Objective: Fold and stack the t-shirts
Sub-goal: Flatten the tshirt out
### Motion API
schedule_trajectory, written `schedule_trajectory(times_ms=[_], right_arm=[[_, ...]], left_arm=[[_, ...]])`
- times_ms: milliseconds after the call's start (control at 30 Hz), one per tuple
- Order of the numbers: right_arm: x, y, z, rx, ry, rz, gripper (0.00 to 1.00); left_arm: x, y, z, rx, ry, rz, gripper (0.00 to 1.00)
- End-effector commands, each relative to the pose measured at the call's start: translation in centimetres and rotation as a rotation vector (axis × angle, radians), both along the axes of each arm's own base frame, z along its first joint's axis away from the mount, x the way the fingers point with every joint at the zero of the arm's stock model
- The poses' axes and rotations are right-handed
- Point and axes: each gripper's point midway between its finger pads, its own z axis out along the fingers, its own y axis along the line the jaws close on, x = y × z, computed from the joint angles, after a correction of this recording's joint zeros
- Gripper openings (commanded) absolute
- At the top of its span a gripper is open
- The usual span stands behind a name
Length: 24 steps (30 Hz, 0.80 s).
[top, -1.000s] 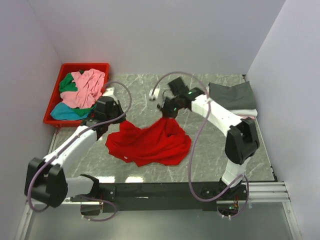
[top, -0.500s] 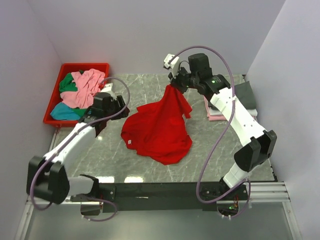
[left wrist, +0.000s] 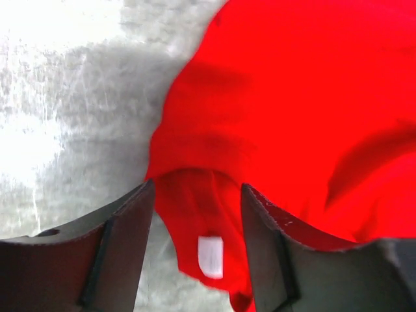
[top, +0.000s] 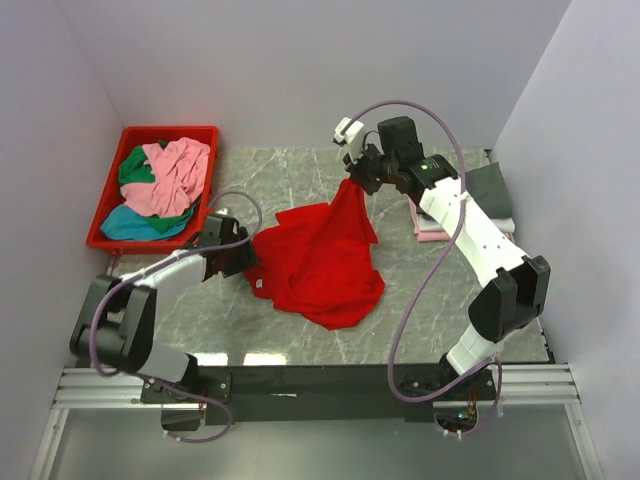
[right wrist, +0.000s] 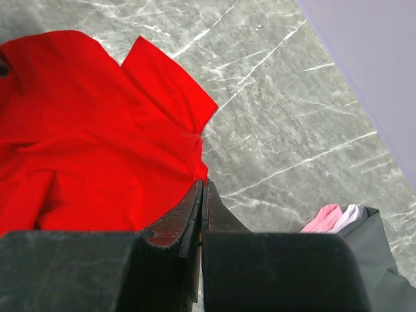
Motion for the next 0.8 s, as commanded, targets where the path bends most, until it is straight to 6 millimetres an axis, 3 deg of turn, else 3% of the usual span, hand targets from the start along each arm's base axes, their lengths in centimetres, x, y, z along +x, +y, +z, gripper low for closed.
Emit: schedule_trajectory(times_ms=[0, 100, 200, 233, 267, 333, 433, 467, 533, 567, 633, 700, 767], right_arm=[[0.6, 0.0, 1.3, 0.042, -0.041, -0.011, 0.0], [0.5, -0.4, 1.3, 0.042, -0.038, -0.017, 0.0], [0.6, -0.9, 1.4, 0.043, -0.042, -0.025, 0.0], [0.6, -0.9, 1.4, 0.041, -0.042, -0.023, 0.0], [0.8, -1.1, 1.5, 0.041, -0.044, -0.027, 0.0], [1.1, -1.5, 2.2, 0.036, -0.059, -0.035, 0.0], [1.7, -2.4, 4.6, 0.032, -0.119, -0.07, 0.0], [1.8, -2.7, 5.6, 0.036, -0.143, -0.078, 0.0], [1.6, -3.4, 9.2, 0.057, -0.229, -0.099, 0.0], [1.4, -3.7, 11.0, 0.069, -0.273, -0.108, 0.0], [0.6, -4.7, 14.8, 0.095, -0.365, -0.14, 0.0], [-0.3, -5.4, 18.4, 0.125, -0.456, -0.157, 0.0], [-2.3, -6.6, 22.4, 0.159, -0.552, -0.171, 0.0]], left_arm=[[2.5, -0.1, -0.2, 0.01, -0.017, 0.041, 0.59], [3.4, 0.4, -1.7, 0.069, 0.031, 0.042, 0.51], [4.0, 0.1, -2.0, 0.075, 0.034, 0.024, 0.3], [4.2, -0.1, -1.8, 0.069, 0.023, 0.017, 0.09], [4.5, -0.3, -1.1, 0.06, 0.005, 0.007, 0.01], [5.7, -0.9, 1.2, 0.036, -0.056, -0.011, 0.0], [7.4, -1.6, 8.2, 0.003, -0.216, -0.048, 0.0], [8.1, -1.8, 13.1, -0.013, -0.331, -0.063, 0.0], [8.2, -2.0, 18.3, -0.033, -0.45, -0.082, 0.0], [7.6, -2.0, 23.3, -0.055, -0.568, -0.101, 0.0], [6.4, -2.0, 28.2, -0.08, -0.686, -0.124, 0.0], [4.1, -1.9, 34.6, -0.118, -0.848, -0.152, 0.0], [1.6, -1.3, 39.4, -0.142, -0.967, -0.158, 0.0]])
